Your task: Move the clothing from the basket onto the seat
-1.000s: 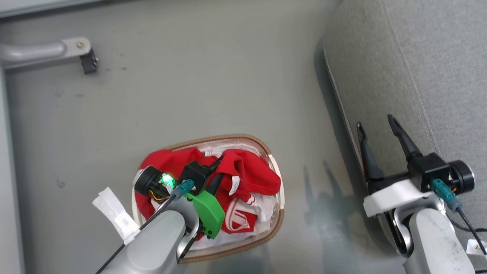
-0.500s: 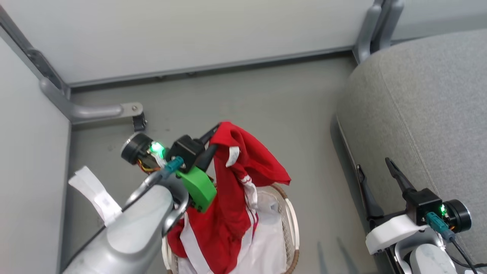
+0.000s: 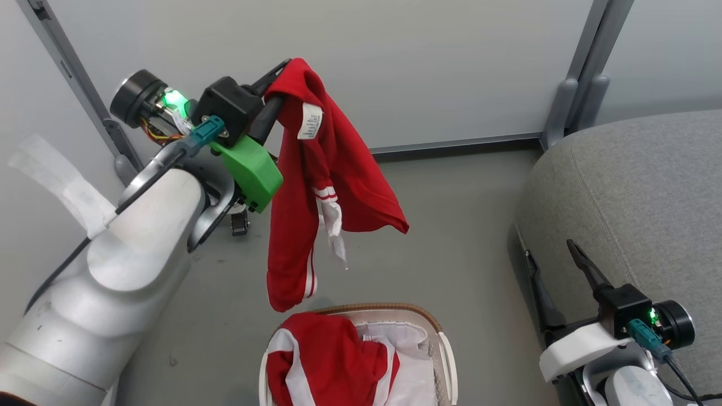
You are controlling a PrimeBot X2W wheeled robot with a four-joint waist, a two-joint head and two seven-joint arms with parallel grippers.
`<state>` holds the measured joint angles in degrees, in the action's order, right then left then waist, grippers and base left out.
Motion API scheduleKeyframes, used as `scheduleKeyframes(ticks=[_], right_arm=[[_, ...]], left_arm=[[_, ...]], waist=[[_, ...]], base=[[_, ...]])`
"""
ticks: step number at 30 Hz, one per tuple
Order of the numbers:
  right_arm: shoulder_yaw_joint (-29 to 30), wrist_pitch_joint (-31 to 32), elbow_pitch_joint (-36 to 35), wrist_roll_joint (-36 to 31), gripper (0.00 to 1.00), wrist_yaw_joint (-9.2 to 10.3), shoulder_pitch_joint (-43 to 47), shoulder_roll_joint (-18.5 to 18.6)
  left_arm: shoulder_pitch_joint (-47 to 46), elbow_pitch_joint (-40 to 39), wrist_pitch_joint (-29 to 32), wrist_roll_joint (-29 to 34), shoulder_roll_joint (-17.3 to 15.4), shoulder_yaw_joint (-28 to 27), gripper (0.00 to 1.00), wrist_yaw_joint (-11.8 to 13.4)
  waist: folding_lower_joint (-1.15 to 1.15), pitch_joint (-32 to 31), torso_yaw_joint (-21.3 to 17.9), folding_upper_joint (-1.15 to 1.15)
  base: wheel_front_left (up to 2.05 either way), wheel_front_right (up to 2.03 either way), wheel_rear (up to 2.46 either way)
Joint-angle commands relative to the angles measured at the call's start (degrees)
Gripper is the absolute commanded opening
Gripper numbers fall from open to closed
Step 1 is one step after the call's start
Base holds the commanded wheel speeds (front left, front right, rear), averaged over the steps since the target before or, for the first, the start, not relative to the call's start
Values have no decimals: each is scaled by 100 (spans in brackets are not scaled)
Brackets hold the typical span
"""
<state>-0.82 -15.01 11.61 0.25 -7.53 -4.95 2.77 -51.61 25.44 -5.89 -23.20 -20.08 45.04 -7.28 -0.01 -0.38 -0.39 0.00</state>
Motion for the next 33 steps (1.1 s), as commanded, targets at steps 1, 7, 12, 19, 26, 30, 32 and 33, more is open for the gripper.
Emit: scheduleKeyframes(ticks=[1,7,12,19,26,30,32,33], right_arm=[[-30,-27,14,-5,100,8,88,20],[-202,-27,23,-31,100,8,7,20],[-626,-27,49,75,100,7,-217,20],[-1119,-27,275,3,100,7,-598,21],[-1253,-27,756,-237,100,8,-1159,22],[-1405,-26,937,-275,100,7,-1460,20],[-1507,-26,976,-225,100,8,-1566,23],[-1543,-26,996,-197,80,8,-1615,27]], left_arm=[[-175,4,28,-52,-74,32,0,-12],[-621,-41,198,-146,-163,267,0,-20],[-932,-100,274,-315,-43,471,0,-22],[-1205,-236,278,-487,145,774,0,-22],[-1348,-464,224,-686,322,1075,0,-23],[-1330,-603,190,-752,385,1216,0,-22],[-1251,-652,185,-798,385,1286,0,-22],[-1191,-676,183,-822,370,1318,0,-22]], waist=[[1,-28,16,0],[1,-56,45,0],[1,-90,120,0],[1,-128,267,0],[1,-132,403,0],[1,-133,466,0],[1,-142,482,0],[1,-149,485,0]], base=[[0,0,0],[0,0,0],[0,0,0],[0,0,0],[0,0,0],[0,0,0],[0,0,0],[0,0,0]])
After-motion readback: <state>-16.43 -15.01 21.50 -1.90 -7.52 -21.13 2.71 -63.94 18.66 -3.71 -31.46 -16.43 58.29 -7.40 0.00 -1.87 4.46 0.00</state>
